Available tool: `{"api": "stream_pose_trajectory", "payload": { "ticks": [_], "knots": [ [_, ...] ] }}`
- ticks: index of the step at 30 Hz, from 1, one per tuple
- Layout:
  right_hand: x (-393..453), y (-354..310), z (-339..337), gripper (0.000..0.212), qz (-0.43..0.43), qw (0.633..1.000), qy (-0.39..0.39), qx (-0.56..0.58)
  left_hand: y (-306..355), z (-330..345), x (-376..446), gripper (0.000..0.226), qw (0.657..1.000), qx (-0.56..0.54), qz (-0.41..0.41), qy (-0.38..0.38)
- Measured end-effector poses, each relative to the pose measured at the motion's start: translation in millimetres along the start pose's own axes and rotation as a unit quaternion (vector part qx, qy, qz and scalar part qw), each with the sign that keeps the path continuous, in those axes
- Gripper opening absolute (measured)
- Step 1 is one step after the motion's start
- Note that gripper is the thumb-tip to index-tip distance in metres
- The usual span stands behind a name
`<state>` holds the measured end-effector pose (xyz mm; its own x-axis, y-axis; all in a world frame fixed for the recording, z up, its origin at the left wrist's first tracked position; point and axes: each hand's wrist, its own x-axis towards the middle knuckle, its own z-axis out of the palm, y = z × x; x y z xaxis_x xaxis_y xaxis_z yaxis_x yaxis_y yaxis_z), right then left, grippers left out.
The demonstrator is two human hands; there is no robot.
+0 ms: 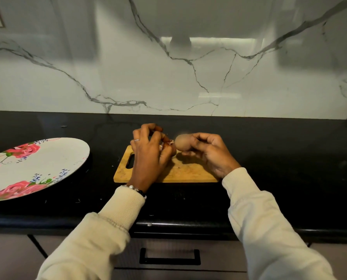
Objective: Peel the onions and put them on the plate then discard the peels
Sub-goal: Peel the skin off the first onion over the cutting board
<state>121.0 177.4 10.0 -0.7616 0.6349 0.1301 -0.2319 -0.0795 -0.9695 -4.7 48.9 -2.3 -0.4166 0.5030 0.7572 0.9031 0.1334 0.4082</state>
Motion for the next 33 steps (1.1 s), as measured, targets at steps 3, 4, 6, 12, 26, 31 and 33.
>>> {"api": "stream_pose_trajectory", "payload": {
  "ticks": [3, 4, 6, 12, 26, 31, 33],
  "knots": [
    [1.4, 0.2, -2.0, 0.014, 0.004, 1.0, 0.01, 0.0, -0.8, 0.1, 0.4, 0.036, 1.0, 0.003, -0.002, 0.016],
    [1.6, -0.1, -2.6, 0.015, 0.007, 1.0, 0.012, 0.002, -1.4, 0.2, 0.3, 0.035, 1.0, 0.002, -0.004, 0.018],
    [1.5, -1.4, -3.2, 0.016, 0.013, 1.0, 0.011, 0.004, -1.7, -0.2, 0.1, 0.035, 1.0, -0.002, -0.007, 0.02],
    [0.4, -2.8, -3.0, 0.015, 0.019, 0.999, 0.003, 0.03, -1.3, -2.3, -0.7, 0.033, 0.999, 0.015, 0.019, 0.028],
    [0.8, 2.2, -4.0, 0.015, 0.014, 0.998, -0.061, -0.004, 0.5, -3.6, -2.1, 0.03, 0.99, 0.04, 0.136, 0.025],
    [1.4, 4.5, -5.8, 0.016, -0.009, 0.995, -0.079, -0.053, -1.5, -3.1, -1.3, 0.028, 0.984, 0.069, 0.159, 0.033],
    [1.7, 5.6, -5.8, 0.016, -0.02, 0.994, -0.084, -0.065, -0.9, -2.6, -1.0, 0.027, 0.981, 0.08, 0.171, 0.039]
  ]
}}
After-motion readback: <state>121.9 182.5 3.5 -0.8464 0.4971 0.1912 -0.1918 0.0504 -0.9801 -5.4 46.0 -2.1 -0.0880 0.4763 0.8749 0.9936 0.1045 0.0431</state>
